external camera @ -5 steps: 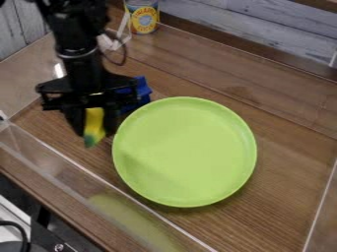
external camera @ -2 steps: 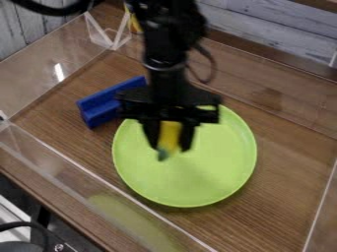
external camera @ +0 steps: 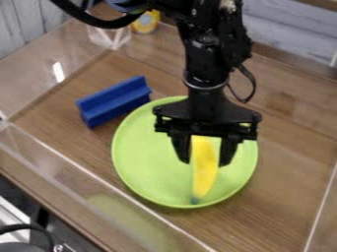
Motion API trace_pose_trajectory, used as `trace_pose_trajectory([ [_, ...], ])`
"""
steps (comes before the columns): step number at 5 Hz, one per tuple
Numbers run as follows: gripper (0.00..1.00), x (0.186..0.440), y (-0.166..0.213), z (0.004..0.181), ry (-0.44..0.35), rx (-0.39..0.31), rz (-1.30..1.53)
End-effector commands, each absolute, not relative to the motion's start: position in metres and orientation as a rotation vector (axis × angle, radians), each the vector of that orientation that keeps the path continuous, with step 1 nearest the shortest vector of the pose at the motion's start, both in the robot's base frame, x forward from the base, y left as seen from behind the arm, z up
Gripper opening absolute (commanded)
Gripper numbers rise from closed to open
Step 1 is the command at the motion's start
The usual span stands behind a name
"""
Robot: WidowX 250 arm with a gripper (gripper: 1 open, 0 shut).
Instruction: Put the banana in the green plate
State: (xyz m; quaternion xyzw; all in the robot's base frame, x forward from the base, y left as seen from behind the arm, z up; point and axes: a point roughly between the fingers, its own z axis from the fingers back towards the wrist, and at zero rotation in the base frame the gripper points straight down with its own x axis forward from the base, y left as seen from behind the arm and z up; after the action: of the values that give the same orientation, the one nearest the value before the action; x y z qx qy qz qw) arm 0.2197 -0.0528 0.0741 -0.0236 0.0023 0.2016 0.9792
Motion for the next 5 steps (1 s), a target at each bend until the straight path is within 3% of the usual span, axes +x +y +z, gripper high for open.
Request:
trace_pose_trajectory([
  [1,1.0,0.2297,-0.0555,0.0832,-0.026,-0.067,0.386],
  [5,1.0,0.2378,-0.0507,0.084,-0.027,-0.083,0.367],
])
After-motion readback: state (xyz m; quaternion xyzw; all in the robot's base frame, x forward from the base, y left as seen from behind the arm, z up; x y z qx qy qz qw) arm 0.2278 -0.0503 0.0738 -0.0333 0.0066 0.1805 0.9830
